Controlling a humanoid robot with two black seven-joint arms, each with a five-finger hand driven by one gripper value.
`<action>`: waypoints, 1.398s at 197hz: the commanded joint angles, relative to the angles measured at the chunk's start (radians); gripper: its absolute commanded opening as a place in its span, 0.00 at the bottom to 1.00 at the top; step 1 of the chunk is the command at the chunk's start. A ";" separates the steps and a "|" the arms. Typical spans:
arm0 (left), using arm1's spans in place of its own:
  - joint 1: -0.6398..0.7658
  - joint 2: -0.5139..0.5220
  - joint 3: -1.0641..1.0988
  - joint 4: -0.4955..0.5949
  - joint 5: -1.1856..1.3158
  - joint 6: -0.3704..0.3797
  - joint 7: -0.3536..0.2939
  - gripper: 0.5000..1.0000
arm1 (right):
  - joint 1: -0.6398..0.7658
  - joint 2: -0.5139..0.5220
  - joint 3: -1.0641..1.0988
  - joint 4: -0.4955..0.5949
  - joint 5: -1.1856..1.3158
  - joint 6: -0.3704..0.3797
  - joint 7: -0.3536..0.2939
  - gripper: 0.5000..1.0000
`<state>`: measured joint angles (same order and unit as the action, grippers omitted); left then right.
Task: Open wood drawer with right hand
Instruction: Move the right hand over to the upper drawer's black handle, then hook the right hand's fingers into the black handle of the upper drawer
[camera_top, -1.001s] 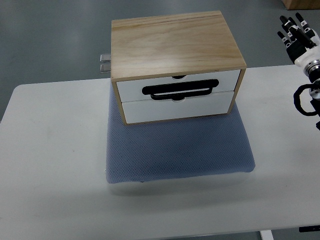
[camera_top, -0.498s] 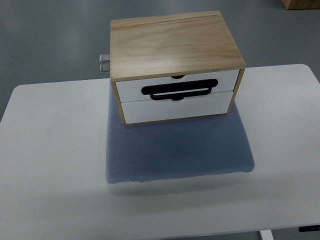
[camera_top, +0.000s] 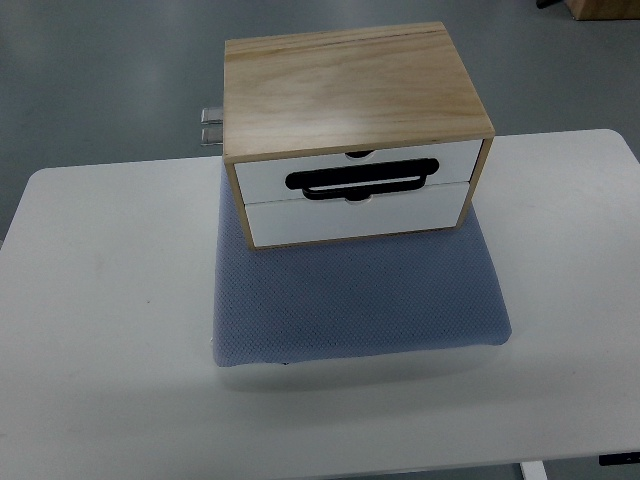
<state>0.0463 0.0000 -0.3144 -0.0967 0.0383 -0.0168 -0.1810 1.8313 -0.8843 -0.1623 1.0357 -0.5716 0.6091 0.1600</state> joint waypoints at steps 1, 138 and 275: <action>0.000 0.000 0.000 0.000 0.000 0.000 0.000 1.00 | 0.045 0.019 0.000 0.052 -0.005 0.002 -0.005 0.88; 0.000 0.000 0.000 0.000 0.000 0.000 0.000 1.00 | -0.090 0.153 -0.003 0.277 -0.047 0.002 -0.086 0.88; 0.000 0.000 0.000 0.000 0.000 0.000 0.000 1.00 | -0.132 0.268 -0.037 0.314 -0.091 0.002 -0.168 0.88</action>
<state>0.0460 0.0000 -0.3145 -0.0966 0.0383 -0.0169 -0.1810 1.7099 -0.6199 -0.1963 1.3513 -0.6498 0.6108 -0.0072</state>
